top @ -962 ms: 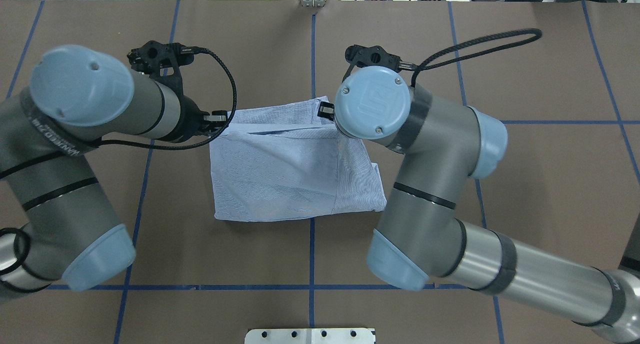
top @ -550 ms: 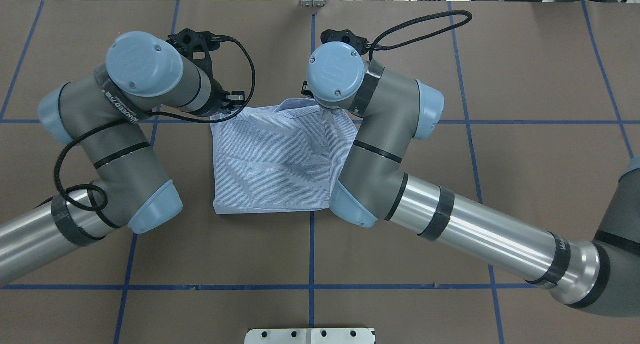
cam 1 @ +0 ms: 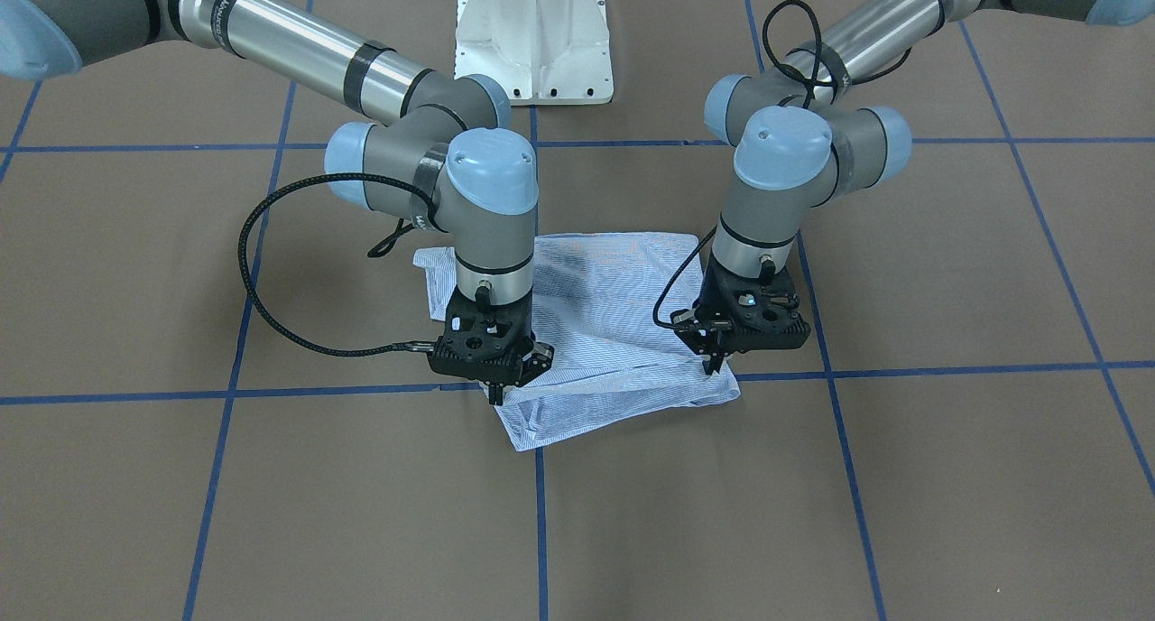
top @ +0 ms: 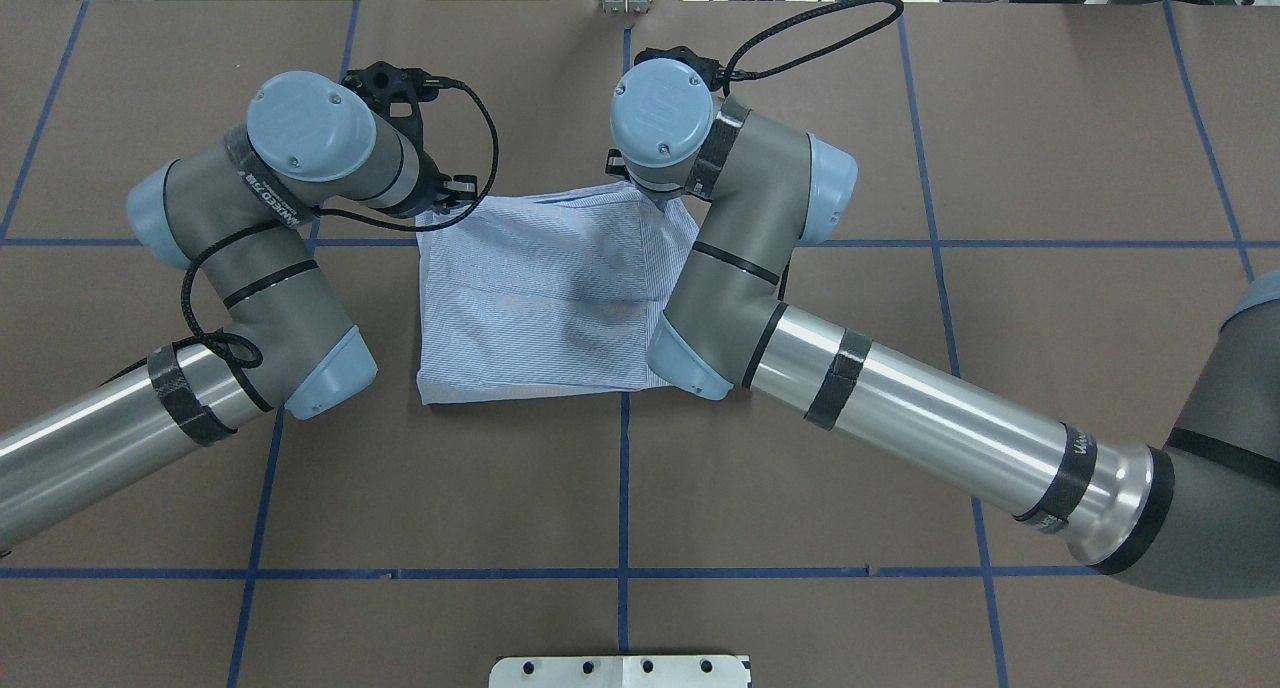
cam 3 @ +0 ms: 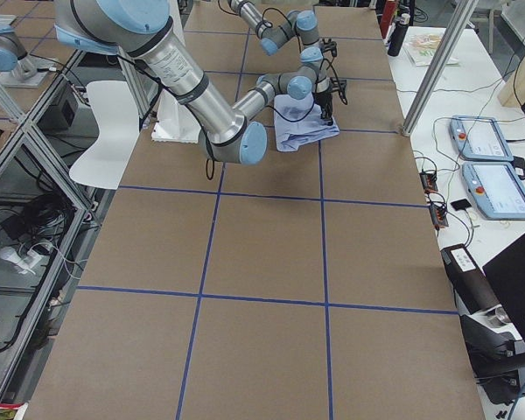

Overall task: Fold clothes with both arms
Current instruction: 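Lay the lifted edge onto the far half and open both grippers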

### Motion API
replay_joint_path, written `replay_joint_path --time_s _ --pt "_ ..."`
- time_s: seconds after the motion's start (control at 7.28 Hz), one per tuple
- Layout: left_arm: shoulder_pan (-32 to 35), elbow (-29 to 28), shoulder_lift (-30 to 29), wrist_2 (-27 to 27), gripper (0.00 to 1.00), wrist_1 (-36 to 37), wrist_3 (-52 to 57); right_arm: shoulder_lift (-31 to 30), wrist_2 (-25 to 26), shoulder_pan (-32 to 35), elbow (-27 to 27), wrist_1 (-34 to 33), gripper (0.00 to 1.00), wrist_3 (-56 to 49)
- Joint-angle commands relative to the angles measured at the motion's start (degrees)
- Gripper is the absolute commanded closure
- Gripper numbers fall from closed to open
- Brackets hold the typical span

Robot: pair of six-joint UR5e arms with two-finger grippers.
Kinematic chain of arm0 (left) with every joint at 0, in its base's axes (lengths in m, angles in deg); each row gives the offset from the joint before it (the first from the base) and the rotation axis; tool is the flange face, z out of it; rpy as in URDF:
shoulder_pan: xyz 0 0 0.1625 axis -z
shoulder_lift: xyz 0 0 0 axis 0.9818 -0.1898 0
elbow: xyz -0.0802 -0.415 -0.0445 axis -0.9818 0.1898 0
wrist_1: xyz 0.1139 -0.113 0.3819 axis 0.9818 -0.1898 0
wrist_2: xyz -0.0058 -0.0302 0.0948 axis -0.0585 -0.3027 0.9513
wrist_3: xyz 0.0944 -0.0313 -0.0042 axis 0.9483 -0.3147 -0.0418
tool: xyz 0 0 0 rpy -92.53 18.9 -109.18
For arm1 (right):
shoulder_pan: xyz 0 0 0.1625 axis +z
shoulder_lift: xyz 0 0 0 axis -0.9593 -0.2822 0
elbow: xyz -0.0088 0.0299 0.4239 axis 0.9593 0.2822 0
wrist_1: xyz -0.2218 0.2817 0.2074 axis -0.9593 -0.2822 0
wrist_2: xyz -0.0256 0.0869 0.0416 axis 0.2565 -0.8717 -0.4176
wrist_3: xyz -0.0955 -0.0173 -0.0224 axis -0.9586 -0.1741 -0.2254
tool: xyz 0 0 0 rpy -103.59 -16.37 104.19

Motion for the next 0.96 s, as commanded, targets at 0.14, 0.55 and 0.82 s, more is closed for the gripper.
replay_joint_path --time_s 0.14,0.55,0.82 --pt "0.37 -1.55 0.06 0.01 0.64 -3.49 1.46 1.42 -0.37 0.04 5.40 5.28 0.65 -3.64" --pt "6.75 -0.15 0.50 -11.42 0.00 -4.49 8.01 6.07 -15.47 6.68 7.89 2.52 0.00 -5.91" --pt "12.22 8.60 7.49 -15.46 0.00 -0.46 20.63 4.07 -21.10 12.15 -1.46 -12.53 0.00 -16.34"
